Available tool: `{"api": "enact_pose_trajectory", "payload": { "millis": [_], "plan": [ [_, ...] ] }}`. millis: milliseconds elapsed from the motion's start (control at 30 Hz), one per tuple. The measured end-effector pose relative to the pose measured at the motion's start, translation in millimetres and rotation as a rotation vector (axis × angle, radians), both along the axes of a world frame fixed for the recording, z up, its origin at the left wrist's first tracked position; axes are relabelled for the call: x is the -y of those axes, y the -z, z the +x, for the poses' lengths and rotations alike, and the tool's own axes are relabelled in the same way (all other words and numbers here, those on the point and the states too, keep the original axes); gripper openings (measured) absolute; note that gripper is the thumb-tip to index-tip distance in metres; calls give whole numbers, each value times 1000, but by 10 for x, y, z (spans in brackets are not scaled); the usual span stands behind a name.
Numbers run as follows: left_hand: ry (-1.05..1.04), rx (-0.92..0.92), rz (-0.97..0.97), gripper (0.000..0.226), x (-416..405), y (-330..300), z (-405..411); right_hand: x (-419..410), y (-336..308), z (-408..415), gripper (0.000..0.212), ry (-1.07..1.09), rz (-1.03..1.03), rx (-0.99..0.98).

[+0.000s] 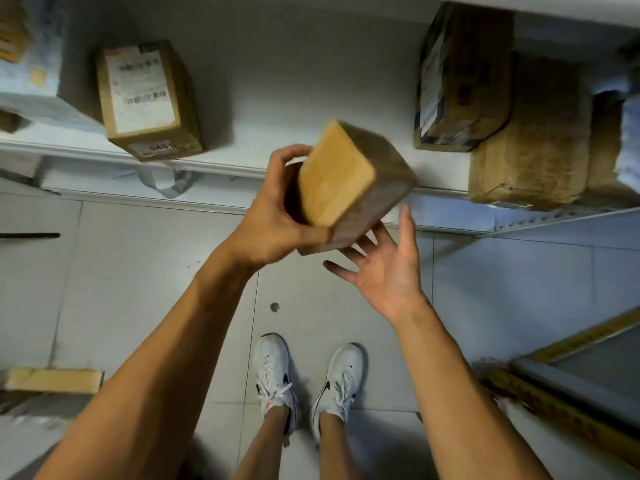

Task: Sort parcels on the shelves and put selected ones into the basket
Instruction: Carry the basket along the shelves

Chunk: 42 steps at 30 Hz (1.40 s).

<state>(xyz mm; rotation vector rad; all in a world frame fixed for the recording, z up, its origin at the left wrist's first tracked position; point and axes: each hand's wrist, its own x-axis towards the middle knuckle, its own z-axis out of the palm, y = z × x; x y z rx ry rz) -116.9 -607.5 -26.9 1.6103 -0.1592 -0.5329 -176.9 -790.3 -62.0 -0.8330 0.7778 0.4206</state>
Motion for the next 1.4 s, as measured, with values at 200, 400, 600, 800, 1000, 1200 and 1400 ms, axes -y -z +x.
{"api": "enact_pose_trajectory", "payload": {
  "millis": [200, 400, 600, 800, 1000, 1200, 1400],
  "plan": [
    [-69, 75, 106, 92, -97, 196, -198, 40, -155, 88, 77, -185, -305, 267],
    [-101, -450, -68, 67, -97, 157, -362, 176, -192, 115, 73, -336, -334, 329],
    [-11, -383, -3, 55, 261, -36, -553, 312, -288, -315, 61, -164, -275, 262],
    [237, -259, 152, 47, 892, -392, -816, 806, -547, -1152, 65, 116, -304, 200],
    [545, -259, 149, 29, 1744, -760, -1324, 1298, -868, -2247, 82, 425, -351, 112],
    [912, -263, 231, 29, 2504, -785, -2178, 1334, -899, -3556, 97, 832, -392, 49],
    [1213, -286, 345, 33, 2945, -525, -3451, 960, -653, -4882, 99, 1158, -385, -57]
  ]
}}
